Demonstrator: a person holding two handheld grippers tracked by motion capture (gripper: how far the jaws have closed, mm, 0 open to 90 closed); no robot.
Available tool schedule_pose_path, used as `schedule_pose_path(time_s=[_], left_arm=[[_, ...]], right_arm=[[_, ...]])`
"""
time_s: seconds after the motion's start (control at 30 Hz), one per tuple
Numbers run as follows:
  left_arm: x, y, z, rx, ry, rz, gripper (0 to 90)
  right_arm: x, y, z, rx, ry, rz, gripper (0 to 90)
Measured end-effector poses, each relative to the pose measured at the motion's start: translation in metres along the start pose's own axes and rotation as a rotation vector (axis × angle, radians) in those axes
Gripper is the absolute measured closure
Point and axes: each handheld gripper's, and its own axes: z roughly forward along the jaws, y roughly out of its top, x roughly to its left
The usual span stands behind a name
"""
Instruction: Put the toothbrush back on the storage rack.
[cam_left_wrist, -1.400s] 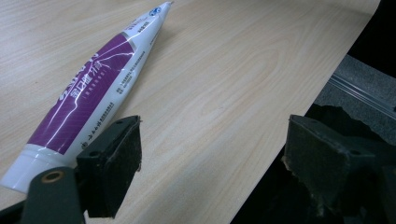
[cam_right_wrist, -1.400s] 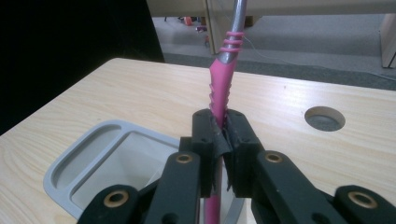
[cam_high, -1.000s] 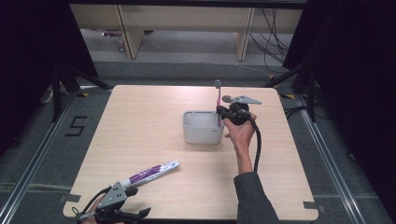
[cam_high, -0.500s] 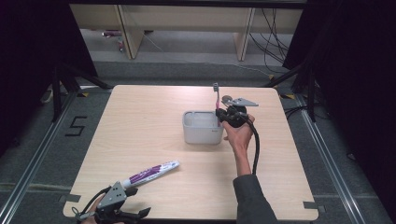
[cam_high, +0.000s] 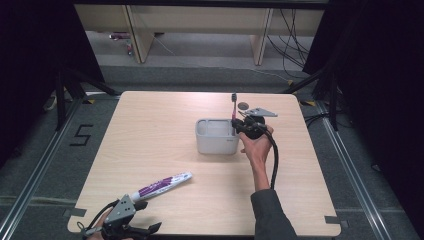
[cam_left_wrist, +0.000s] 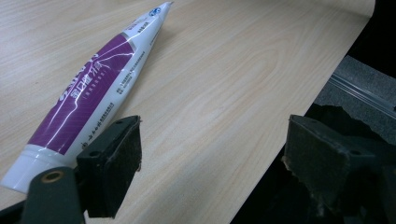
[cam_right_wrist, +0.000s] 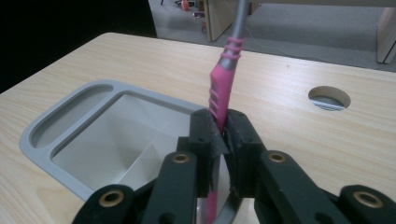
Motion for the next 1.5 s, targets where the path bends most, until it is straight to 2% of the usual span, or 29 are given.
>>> schedule_pose_path(time_s=[0.03,0.07,0.1,0.2,0.23,0.3,0.33,0.37,0.4,0.43,0.47,0.5,0.53,0.6,0.63,0.7,0.87,0.93,1.03,1.1,1.13,1.17,1.2,1.23,1.33,1.37,1.4,1.47,1.5], left_arm=[[0.000,0.000,0.000,0.000,0.000,0.000,18.4],[-0.001,0.000,0.001,-0.016,-0.014,-0.020,18.4],[-0.001,0.000,0.001,-0.018,-0.012,-0.020,18.4],[0.000,0.000,0.000,-0.004,0.000,0.001,18.3],[0.000,0.000,0.000,0.004,0.000,0.002,18.4],[0.000,0.000,0.000,0.003,-0.007,0.002,18.4],[-0.001,0.000,0.001,-0.022,-0.015,-0.019,18.4],[-0.001,0.000,0.000,-0.019,-0.012,-0.020,18.4],[-0.001,0.000,0.000,-0.016,-0.010,-0.023,18.4],[-0.001,0.000,0.000,-0.012,-0.010,-0.020,18.4],[-0.001,0.000,0.000,-0.009,-0.011,-0.017,18.4],[-0.001,0.000,0.000,-0.013,-0.012,-0.015,18.4],[-0.001,0.000,0.001,-0.017,-0.011,-0.019,18.4],[-0.001,0.000,0.000,-0.011,-0.009,-0.019,18.4],[-0.001,0.000,0.000,-0.008,-0.009,-0.016,18.4],[-0.001,0.000,0.000,-0.008,0.000,-0.019,18.4],[-0.001,0.000,0.001,-0.011,-0.001,-0.021,18.4],[0.000,0.000,0.001,-0.015,-0.004,-0.021,18.4],[0.000,0.000,0.001,-0.019,-0.004,-0.023,18.4],[0.001,0.000,0.001,-0.017,-0.003,-0.026,18.4],[0.000,0.000,0.001,-0.015,0.002,-0.028,18.4],[0.000,0.000,0.001,-0.015,0.002,-0.028,18.4],[0.000,0.000,0.000,-0.013,0.004,-0.032,18.4],[0.000,0.000,0.000,-0.013,0.005,-0.032,18.4],[0.001,0.000,0.001,-0.010,0.011,-0.028,18.4],[0.001,0.000,0.001,-0.010,0.011,-0.028,18.4],[0.001,0.000,0.001,-0.001,0.006,-0.021,18.4],[0.000,0.000,0.001,-0.023,0.003,-0.028,18.4],[0.001,0.000,0.000,-0.015,0.001,-0.020,18.4]], right_arm=[[0.000,0.000,0.000,0.000,0.000,0.000,80.7],[-0.001,0.000,0.000,-0.008,0.001,-0.008,79.8],[0.000,0.000,-0.001,-0.005,-0.003,0.003,79.6],[0.000,0.001,-0.002,-0.011,0.004,0.004,77.6],[-0.001,0.002,-0.005,-0.016,-0.001,0.005,72.7],[0.002,0.002,-0.008,-0.008,0.002,0.040,69.7],[0.000,0.003,-0.009,-0.015,0.003,0.015,68.4],[-0.001,0.003,-0.010,-0.022,0.002,0.002,67.2],[-0.001,0.003,-0.012,-0.026,0.002,0.004,65.9],[0.000,0.003,-0.016,-0.017,0.009,0.032,64.7],[-0.002,0.004,-0.017,-0.031,-0.002,0.006,63.7],[-0.002,0.004,-0.020,-0.032,0.005,0.021,63.0],[-0.004,0.004,-0.023,-0.034,0.001,0.009,62.4],[-0.003,0.004,-0.026,-0.036,-0.005,0.018,61.8],[-0.006,0.004,-0.033,-0.045,-0.003,-0.002,61.5],[-0.005,0.002,-0.039,-0.043,0.012,0.017,59.5],[-0.008,-0.003,-0.056,-0.044,0.015,-0.015,56.6],[-0.007,-0.004,-0.060,-0.038,0.018,-0.013,56.4],[-0.006,-0.013,-0.074,-0.041,0.032,-0.006,54.6],[-0.007,-0.017,-0.080,-0.040,0.039,-0.034,53.5],[-0.004,-0.020,-0.084,-0.028,0.042,0.008,53.4],[-0.007,-0.022,-0.086,-0.038,0.049,-0.036,52.6],[-0.005,-0.026,-0.090,-0.029,0.048,-0.024,51.9],[-0.007,-0.028,-0.092,-0.024,0.058,-0.049,51.6],[-0.006,-0.038,-0.101,-0.005,0.060,-0.038,51.7],[-0.008,-0.041,-0.102,-0.002,0.079,-0.060,51.7],[-0.008,-0.045,-0.105,-0.009,0.052,-0.066,51.7],[-0.009,-0.049,-0.111,0.019,0.052,-0.092,51.6],[-0.007,-0.052,-0.112,0.019,0.062,-0.060,51.6]])
